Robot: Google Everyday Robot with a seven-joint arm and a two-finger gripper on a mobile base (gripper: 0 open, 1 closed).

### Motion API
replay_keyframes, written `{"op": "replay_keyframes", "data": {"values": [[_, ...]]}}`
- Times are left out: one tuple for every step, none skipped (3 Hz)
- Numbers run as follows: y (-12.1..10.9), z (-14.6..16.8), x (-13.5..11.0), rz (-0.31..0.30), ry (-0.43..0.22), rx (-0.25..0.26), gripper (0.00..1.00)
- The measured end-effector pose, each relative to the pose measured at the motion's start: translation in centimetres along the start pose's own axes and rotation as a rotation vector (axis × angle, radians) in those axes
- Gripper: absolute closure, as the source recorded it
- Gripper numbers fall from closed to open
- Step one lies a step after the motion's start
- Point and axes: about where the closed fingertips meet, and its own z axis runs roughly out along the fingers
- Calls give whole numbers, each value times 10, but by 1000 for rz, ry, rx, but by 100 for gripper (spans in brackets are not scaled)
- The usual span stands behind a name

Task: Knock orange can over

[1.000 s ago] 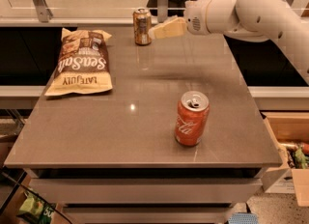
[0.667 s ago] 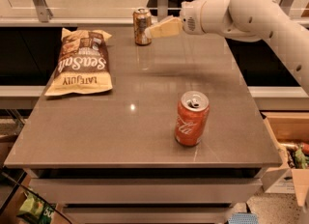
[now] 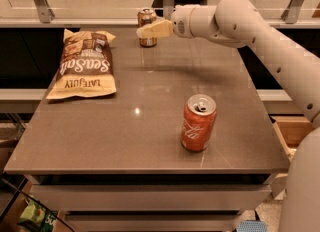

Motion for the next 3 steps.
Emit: {"op": "replay_keyframes", "data": {"values": [[0,0,0,0,0,0,0],[-4,16,10,27,-3,-14,0],[-12,48,28,65,1,-46,0]]}}
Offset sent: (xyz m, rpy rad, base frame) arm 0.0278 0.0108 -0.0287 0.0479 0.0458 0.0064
